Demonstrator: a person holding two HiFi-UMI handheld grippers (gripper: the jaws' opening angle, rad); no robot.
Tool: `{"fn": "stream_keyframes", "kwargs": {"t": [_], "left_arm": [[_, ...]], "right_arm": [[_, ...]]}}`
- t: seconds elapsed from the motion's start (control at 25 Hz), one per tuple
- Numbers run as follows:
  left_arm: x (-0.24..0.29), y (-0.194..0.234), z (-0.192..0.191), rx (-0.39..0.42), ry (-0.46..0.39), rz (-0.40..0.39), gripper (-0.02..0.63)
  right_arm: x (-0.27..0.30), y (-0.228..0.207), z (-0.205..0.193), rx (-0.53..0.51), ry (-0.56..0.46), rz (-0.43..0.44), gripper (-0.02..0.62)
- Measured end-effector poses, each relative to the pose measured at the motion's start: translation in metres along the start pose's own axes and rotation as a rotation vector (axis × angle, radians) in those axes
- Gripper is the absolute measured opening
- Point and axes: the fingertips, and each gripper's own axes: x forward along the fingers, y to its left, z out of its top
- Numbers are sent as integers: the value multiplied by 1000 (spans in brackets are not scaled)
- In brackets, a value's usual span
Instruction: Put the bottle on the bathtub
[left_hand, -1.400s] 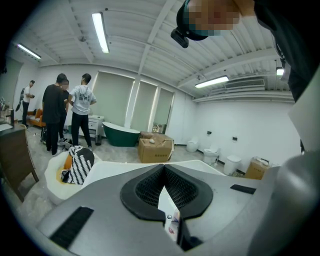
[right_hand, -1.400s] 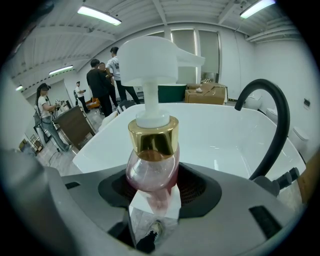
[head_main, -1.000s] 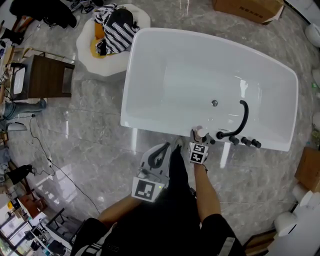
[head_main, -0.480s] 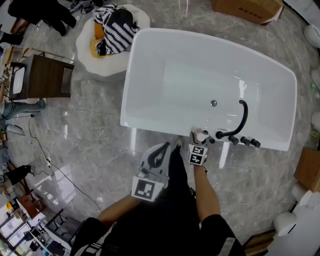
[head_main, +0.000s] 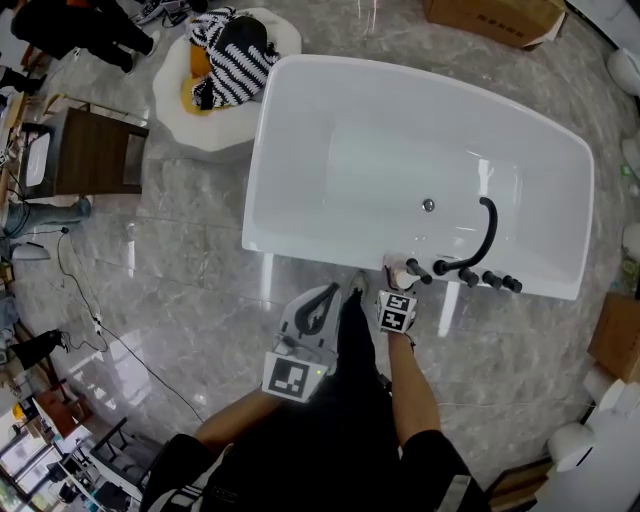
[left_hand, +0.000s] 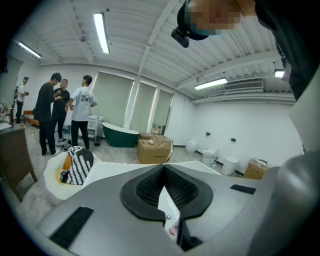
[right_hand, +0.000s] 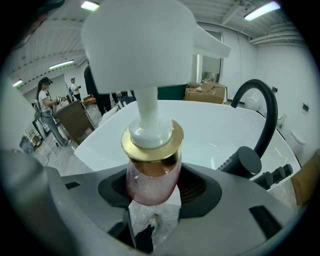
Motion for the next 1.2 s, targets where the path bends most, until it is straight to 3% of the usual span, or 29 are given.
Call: {"fn": "stream_keyframes", "kwargs": {"t": [0.68,1.2], "left_arm": [[-10,-6,8,1,-36,-10,15],[-50,-14,14,-6,-75,-24,15]], "right_arm": [[-2,7,-7,-16,41,-18,224],[-33,15,-34,2,121,-3,229]]}}
